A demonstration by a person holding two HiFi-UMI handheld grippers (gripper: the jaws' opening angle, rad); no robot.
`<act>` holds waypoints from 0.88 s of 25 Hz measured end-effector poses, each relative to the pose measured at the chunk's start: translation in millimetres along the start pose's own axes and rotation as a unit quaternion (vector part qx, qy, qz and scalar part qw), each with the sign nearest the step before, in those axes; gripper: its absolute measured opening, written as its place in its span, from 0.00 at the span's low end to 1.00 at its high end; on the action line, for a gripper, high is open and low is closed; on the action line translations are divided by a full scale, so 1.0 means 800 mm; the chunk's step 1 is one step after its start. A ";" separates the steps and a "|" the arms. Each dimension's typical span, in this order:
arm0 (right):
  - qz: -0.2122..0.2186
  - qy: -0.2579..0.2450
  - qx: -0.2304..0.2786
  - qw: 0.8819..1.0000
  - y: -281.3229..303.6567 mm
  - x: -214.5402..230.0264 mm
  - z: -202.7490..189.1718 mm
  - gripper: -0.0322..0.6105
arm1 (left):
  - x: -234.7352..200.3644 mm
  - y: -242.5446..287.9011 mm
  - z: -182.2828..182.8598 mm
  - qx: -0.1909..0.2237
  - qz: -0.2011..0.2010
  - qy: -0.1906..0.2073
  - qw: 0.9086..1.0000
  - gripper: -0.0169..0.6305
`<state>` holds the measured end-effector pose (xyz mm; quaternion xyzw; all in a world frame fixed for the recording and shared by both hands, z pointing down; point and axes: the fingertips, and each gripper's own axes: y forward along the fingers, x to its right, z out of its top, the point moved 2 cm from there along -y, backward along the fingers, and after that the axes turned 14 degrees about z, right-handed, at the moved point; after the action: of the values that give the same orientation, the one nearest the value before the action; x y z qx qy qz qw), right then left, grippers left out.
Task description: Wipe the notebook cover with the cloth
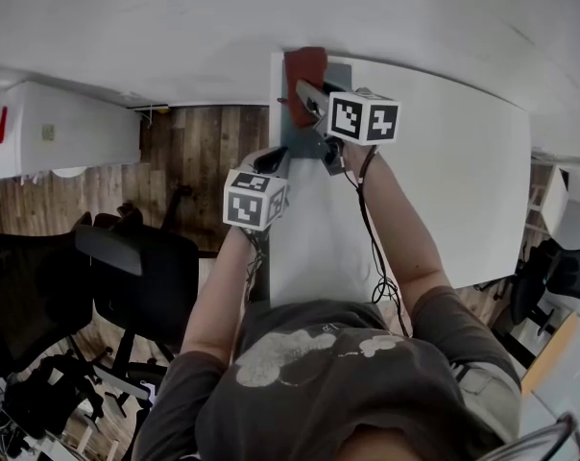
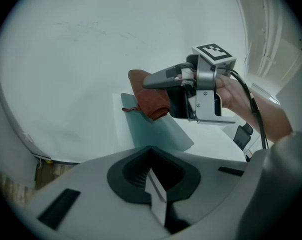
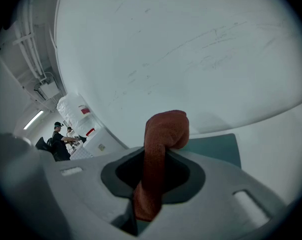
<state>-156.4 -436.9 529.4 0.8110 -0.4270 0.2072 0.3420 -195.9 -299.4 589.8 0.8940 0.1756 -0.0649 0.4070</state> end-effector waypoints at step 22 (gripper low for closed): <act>-0.046 -0.021 -0.052 0.997 0.042 0.034 -0.003 0.18 | -0.003 0.000 0.000 0.011 0.006 -0.005 1.000 0.02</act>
<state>-169.6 -463.9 560.9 0.8152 -0.4064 0.1514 0.3838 -198.0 -300.2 590.7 0.8989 0.1679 -0.0686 0.3988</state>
